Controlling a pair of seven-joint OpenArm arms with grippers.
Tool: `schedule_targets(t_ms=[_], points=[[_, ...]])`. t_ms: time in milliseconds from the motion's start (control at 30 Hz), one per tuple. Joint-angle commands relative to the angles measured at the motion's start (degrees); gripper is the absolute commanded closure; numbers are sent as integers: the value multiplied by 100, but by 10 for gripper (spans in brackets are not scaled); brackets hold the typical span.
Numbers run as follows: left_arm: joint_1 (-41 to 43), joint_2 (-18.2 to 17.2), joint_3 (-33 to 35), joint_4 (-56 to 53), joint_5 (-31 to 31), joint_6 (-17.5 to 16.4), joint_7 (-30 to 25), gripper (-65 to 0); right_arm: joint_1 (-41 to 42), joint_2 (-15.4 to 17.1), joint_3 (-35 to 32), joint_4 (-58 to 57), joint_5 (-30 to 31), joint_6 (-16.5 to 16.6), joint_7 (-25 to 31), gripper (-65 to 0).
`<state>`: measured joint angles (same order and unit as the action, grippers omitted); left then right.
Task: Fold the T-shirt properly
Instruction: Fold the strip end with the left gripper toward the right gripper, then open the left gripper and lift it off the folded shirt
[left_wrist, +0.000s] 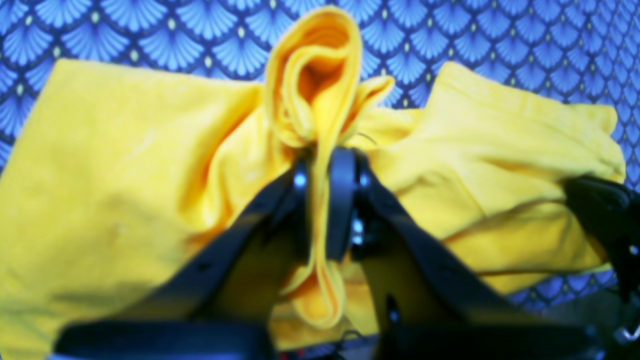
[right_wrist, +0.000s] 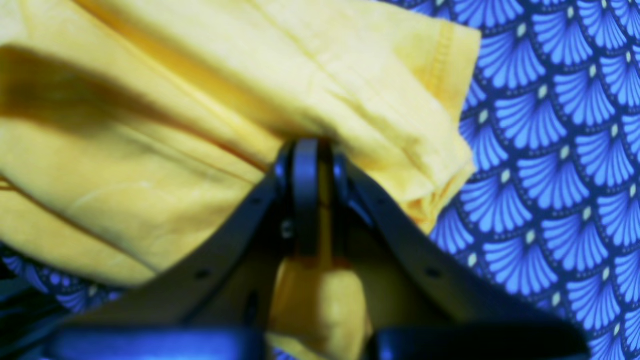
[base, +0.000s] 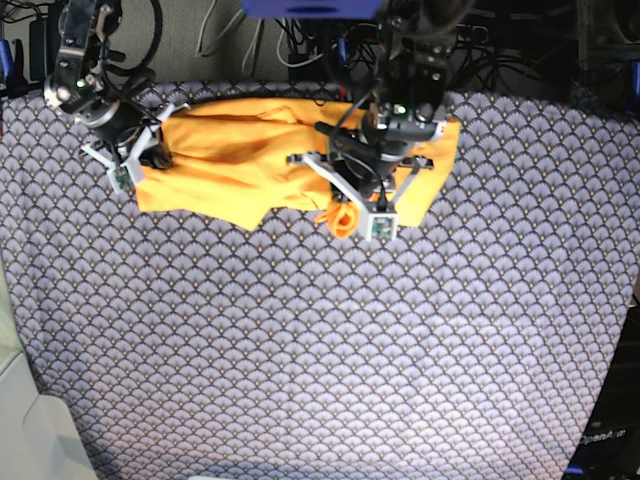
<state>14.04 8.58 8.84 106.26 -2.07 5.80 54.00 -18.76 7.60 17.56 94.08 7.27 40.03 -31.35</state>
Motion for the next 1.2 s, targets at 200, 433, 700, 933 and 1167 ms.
schedule_targets(t_ms=[200,433,700,933,1167], points=[[-345,42,377,34,-1187,-13,-68,0,-1,45,-2,47,-45,-3,-16,-28],[-363,42,395,42,-1530,-13,-68,0,114,115,-2,47,-45,-3,-51,-29],[-363,42,527,42,-1556,-22,2,0,114,124,-2,47,-45,-3,-51,-29],[-380,-80,835,60,-1547,-13,2,-1,123,124,-2,47,-45,-3,-51,-29],[-345,-97,835,104,-1547,-13,11,-282,123,133,-2,47,-45,-3,-34,-29]])
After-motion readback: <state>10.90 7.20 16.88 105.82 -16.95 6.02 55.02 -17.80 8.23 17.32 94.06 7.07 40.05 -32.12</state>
